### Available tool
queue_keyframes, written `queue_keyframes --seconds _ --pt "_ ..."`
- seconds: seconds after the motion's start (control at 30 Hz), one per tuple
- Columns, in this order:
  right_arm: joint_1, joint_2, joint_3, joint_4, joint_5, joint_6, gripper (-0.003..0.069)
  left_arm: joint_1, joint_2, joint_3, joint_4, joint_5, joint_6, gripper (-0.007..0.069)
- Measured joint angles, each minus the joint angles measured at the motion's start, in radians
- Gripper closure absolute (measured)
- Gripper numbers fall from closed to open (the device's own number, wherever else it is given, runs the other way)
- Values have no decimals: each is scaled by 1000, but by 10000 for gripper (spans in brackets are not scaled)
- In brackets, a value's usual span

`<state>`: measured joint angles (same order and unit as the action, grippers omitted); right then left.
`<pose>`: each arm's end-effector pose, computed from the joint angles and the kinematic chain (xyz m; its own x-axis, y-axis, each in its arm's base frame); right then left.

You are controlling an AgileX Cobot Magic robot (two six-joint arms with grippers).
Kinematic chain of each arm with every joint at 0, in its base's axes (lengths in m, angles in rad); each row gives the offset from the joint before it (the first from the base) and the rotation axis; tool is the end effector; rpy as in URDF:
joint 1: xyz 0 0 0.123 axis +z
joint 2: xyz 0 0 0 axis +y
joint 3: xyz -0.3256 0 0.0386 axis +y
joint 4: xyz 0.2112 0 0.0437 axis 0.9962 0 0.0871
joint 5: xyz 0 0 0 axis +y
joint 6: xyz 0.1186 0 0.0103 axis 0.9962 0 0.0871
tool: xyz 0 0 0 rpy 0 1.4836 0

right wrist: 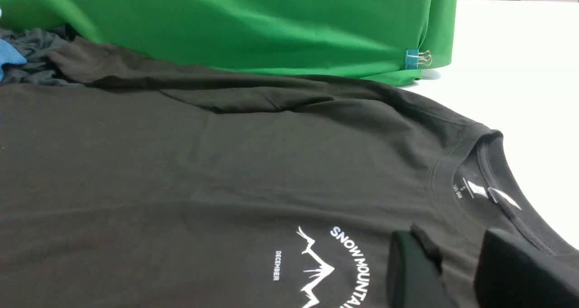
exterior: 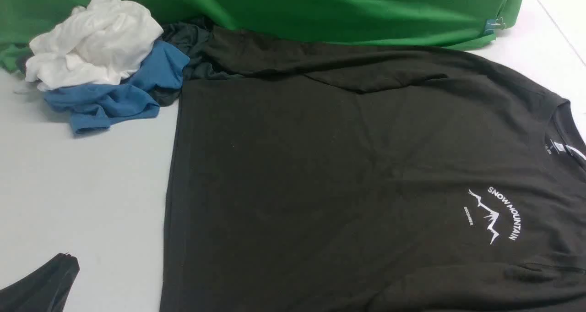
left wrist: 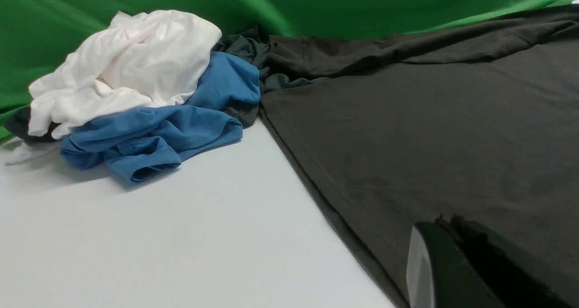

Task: Fold a long-sleeved shirt on a white desktop.
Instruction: 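Grasp the left edge of the dark T-shirt lying flat on the table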

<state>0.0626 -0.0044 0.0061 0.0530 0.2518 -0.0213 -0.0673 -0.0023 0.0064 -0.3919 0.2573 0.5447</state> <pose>0.0028 0.0018 0.1838 -0.1671 0.0196 -0.9857 -0.0706 0.9970 0.0318 0.0019 -0.0118 0.1853 -0.1258 0.1718 -0.9771 0.1858 0.9715 0.1469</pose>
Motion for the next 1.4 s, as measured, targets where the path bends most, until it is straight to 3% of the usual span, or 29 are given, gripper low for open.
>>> queue_keyframes --seconds 0.87,1.0,1.07,1.13,1.27,1.4 --pt "0 0 0 0 0 0 417 0 0 0 -1 -8 0 603" --pt "0 0 0 0 0 0 417 0 0 0 -155 -108 -66 603" --pt "0 0 0 0 0 0 417 0 0 0 -330 -195 -136 603" --pt "0 0 0 0 0 0 417 0 0 0 -403 -257 -168 603" --pt "0 0 0 0 0 0 417 0 0 0 -459 -368 -215 603" --pt "0 0 0 0 0 0 417 0 0 -44 -433 -268 -258 603"
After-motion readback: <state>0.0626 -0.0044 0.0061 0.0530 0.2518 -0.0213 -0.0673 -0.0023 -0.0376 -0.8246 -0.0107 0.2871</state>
